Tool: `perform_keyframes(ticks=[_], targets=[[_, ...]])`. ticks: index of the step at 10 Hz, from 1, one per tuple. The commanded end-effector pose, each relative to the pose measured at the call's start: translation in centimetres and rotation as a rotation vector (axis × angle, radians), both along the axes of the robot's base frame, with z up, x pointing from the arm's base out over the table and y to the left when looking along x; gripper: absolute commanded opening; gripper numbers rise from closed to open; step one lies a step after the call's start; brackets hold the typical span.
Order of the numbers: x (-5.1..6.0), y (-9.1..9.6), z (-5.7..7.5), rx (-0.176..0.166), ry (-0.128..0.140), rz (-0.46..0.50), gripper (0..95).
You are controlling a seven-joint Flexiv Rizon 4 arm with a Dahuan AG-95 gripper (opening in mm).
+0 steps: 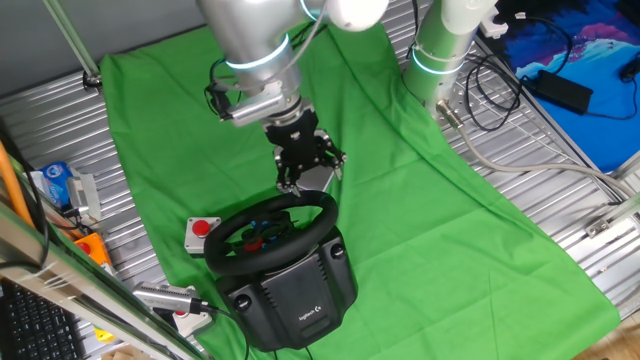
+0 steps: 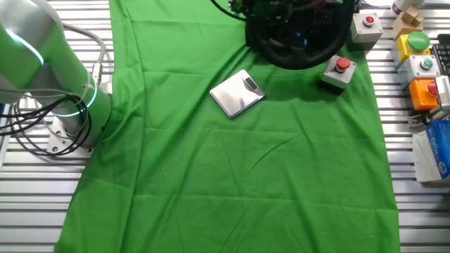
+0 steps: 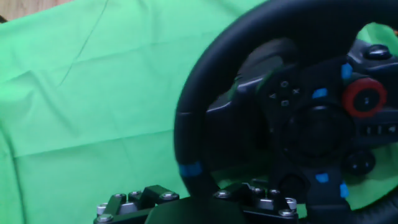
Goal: Rotate the steering wheel 90 degrees clockwise
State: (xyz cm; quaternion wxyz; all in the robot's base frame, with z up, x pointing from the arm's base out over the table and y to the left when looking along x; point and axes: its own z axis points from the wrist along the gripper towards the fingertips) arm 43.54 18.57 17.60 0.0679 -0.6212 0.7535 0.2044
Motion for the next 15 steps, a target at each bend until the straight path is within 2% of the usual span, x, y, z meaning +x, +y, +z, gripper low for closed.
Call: perform_keyframes(ticks=[1,2,3,5,7,8,9,10,11,12,14,15], targets=[[0.51,-0.55,-0.78,0.019,0.02,-0.012,57.0],[0.73,-0.89,-1.25,0.033,0.034,-0.025,57.0],[0.73,-1.2,-1.51,0.028,0.047,-0.05,38.0],[0.59,-1.31,-1.57,0.013,0.097,-0.121,0.0],[0.59,-1.31,-1.57,-0.002,0.164,-0.203,0.0],[0.6,-1.31,-1.56,-0.008,0.21,-0.254,0.0],[0.6,-1.31,-1.56,-0.019,0.235,-0.292,0.0],[0.61,-1.3,-1.56,-0.042,0.281,-0.382,0.0],[0.67,-1.29,-1.58,-0.045,0.304,-0.43,0.0],[0.68,-1.28,-1.58,-0.029,0.331,-0.478,0.0],[0.68,-1.22,-1.54,-0.009,0.364,-0.538,0.0],[0.74,-1.01,-1.43,0.022,0.408,-0.607,0.0]])
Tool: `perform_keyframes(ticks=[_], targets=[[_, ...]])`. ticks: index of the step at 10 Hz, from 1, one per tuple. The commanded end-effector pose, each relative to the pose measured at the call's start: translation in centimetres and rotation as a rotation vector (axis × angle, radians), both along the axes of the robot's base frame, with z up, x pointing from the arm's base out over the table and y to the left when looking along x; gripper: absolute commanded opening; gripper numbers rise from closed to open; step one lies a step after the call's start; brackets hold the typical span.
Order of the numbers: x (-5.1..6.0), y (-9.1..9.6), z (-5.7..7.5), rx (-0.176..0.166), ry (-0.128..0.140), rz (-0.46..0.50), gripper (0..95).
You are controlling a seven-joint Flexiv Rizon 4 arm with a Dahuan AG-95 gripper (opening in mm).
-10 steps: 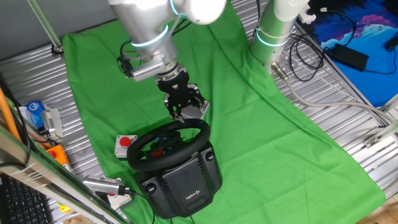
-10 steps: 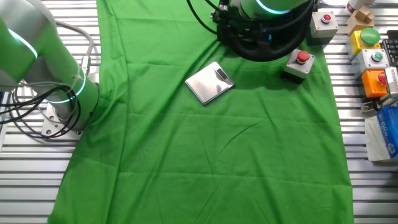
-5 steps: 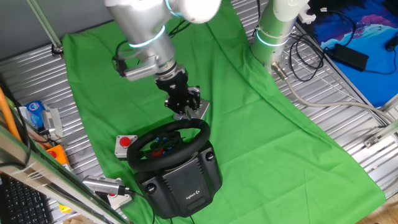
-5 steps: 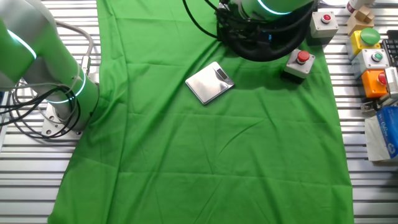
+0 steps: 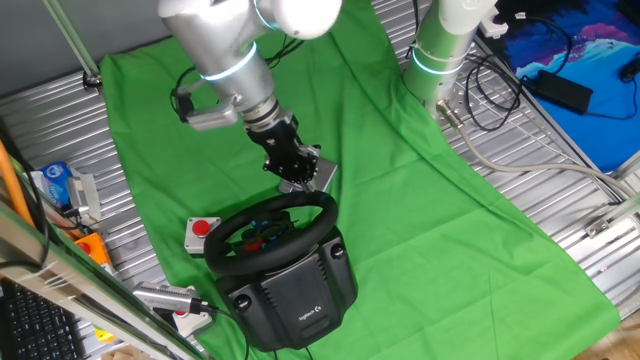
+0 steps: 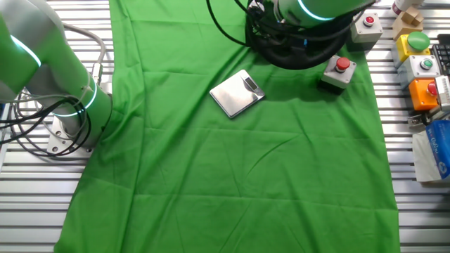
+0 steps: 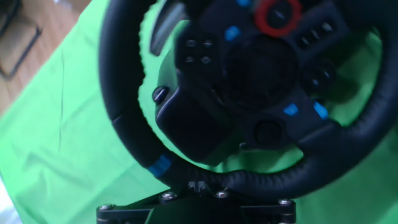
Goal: Rotate the steering wheel 90 degrees clockwise
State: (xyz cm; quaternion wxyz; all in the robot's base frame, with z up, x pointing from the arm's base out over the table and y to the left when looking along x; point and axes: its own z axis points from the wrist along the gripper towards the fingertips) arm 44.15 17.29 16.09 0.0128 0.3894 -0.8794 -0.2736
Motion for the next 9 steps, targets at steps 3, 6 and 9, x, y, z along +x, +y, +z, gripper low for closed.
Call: perform_keyframes(ticks=[3,6,9], targets=[[-0.2,1.5,0.8,0.023,0.1,-0.21,0.0],[-0.8,2.8,0.6,0.022,0.108,-0.263,0.0],[-0.9,3.5,1.1,0.014,0.128,-0.295,0.0]])
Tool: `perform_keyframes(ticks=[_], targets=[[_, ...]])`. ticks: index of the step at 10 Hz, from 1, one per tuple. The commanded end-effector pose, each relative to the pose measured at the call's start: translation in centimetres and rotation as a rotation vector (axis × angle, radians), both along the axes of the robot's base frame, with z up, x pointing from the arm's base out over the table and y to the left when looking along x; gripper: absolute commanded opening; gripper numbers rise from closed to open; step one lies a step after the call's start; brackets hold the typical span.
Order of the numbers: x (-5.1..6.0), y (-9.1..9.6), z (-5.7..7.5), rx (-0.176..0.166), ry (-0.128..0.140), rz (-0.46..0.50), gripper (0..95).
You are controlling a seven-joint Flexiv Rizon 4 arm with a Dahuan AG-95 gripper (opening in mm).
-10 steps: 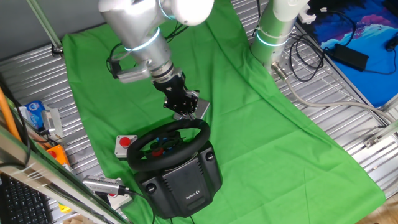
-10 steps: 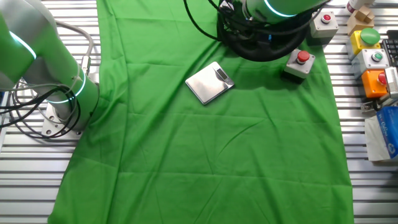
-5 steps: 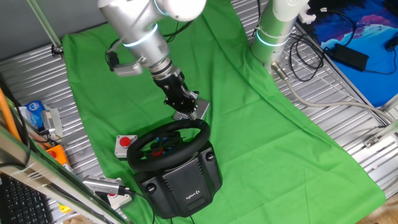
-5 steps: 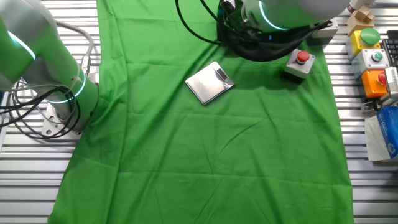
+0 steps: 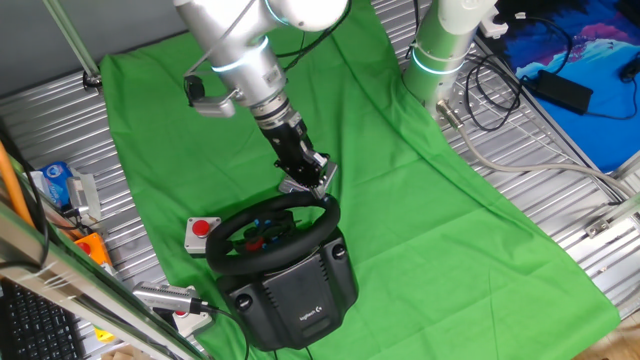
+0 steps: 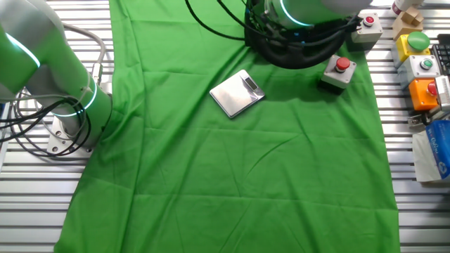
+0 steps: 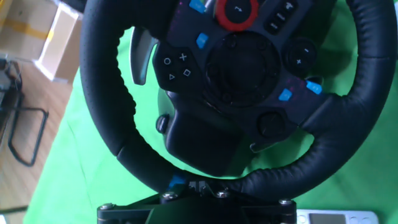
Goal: Rotate the steering wheel 90 degrees clockwise
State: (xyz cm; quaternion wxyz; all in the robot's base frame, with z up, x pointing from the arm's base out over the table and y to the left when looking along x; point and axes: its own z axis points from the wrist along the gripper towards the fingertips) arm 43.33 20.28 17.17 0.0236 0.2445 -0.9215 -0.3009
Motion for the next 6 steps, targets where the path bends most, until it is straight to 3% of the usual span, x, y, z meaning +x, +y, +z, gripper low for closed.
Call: perform_keyframes(ticks=[1,6], targets=[[-0.15,0.69,0.4,0.001,0.016,-0.022,0.0],[0.41,1.44,1.25,0.018,0.054,-0.075,0.0]])
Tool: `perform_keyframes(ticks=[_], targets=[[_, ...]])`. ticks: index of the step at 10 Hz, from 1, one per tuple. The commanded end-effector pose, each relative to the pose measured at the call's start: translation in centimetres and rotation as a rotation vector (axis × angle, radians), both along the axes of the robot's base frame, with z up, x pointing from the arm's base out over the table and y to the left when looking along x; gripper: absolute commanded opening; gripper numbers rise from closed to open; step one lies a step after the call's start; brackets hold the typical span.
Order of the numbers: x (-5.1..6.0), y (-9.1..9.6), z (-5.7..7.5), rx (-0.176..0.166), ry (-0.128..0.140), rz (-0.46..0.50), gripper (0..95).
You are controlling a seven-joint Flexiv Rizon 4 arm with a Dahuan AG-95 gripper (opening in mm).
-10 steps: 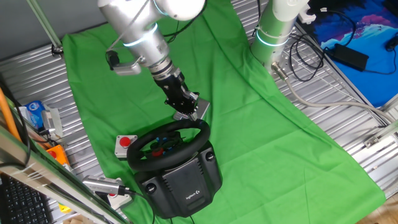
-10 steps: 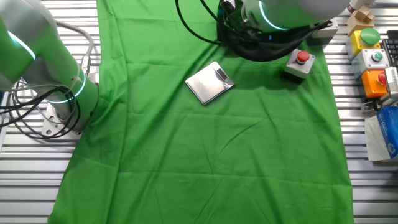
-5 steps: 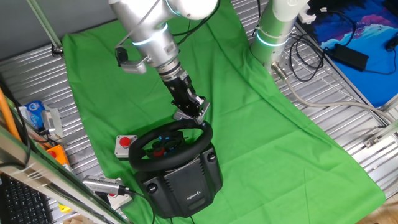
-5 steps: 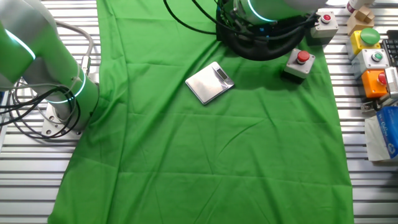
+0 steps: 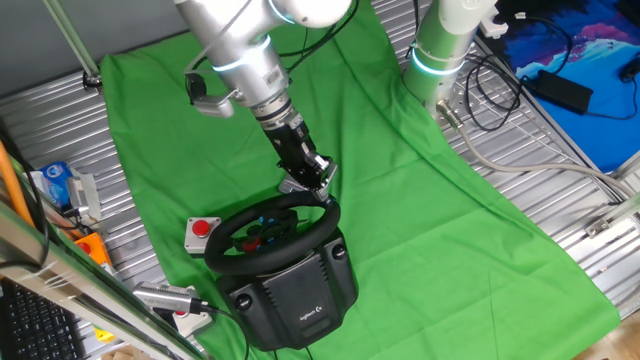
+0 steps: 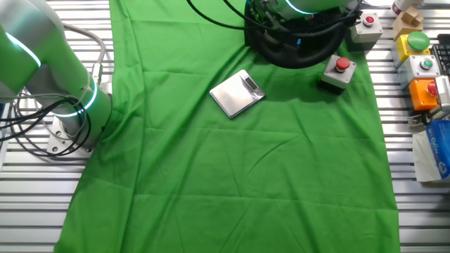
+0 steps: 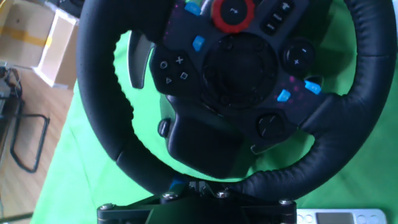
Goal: Rotate the steering wheel 90 degrees clockwise
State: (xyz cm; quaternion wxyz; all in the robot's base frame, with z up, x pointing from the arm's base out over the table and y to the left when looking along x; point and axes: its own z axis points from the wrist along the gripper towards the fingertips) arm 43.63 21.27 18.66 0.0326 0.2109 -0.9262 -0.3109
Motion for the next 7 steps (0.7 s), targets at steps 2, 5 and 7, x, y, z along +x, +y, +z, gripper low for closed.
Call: perform_keyframes(ticks=[2,5,7], targets=[[0.3,0.7,0.0,0.018,0.031,-0.042,0.0],[1.2,1.3,1.0,0.024,0.063,-0.089,0.0],[1.6,1.8,1.1,0.036,0.084,-0.116,0.0]])
